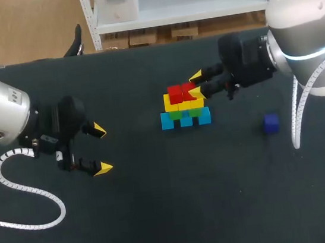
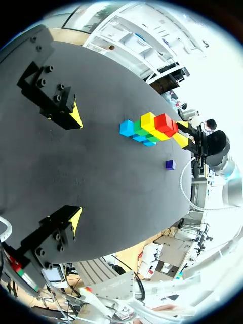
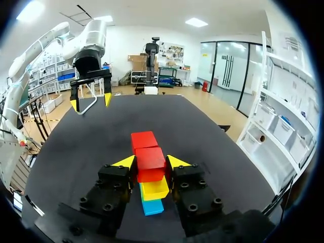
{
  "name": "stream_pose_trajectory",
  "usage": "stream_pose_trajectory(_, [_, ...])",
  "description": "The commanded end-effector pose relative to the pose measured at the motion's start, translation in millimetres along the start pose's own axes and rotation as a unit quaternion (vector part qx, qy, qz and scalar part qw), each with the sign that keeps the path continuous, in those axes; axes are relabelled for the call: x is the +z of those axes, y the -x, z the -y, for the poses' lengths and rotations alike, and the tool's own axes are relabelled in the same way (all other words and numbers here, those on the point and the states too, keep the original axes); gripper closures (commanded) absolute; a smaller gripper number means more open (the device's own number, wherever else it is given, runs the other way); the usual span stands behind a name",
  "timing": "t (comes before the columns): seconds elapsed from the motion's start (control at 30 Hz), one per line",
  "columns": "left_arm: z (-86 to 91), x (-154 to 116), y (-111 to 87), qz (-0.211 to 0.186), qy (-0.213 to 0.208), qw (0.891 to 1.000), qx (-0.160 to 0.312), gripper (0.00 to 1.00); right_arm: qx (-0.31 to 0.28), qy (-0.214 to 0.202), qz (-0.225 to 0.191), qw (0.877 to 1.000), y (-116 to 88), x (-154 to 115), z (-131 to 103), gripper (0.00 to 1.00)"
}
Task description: Place the blue cubes, place green cubes on the blue cubes, place the yellow cubes on the green cubes, then place the red cubes on the yellow cubes, and place purple cube on the red cubes.
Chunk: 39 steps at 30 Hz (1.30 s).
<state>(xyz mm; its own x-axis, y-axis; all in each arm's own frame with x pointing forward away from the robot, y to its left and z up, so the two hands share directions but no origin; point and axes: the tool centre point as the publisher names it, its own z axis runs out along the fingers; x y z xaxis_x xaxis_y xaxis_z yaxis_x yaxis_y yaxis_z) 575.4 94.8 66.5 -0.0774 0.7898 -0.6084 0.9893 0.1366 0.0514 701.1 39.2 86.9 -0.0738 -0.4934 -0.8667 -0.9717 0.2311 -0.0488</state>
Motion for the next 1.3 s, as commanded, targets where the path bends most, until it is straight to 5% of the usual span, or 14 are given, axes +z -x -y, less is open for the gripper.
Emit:
stream_pose_trajectory(0.03, [0.9, 0, -1.8, 0.004, 0.001, 1.0, 0.001, 0.0, 0.0, 0.002, 0.0, 1.0, 0, 1, 2, 0.85])
stream_pose_trajectory(0.2, [0.9, 0, -1.8, 0.004, 0.001, 1.0, 0.001, 0.0, 0.0, 0.003, 0.0, 1.0, 0, 1, 2, 0.73])
stream_pose_trajectory(0.9, [0.9, 0, -1.8, 0.004, 0.001, 1.0, 0.001, 0.0, -0.001, 0.006, 0.001, 1.0, 1, 1, 1, 0.56])
stream_pose_trajectory(0.93, [0.9, 0, -1.8, 0.004, 0.001, 1.0, 0.001, 0.0, 0.0, 0.006, 0.001, 1.0, 1, 1, 1, 0.41])
stream_pose_trajectory(0.97, [0.9, 0, -1.8, 0.004, 0.001, 1.0, 0.001, 0.0, 0.0, 0.006, 0.0, 1.0, 1, 1, 1, 0.0])
stream_pose_trajectory(1.3, [0.9, 0, -1.8, 0.004, 0.001, 1.0, 0.001, 0.0, 0.011, -0.002, 0.003, 1.0, 7, -18, 10, 0.0])
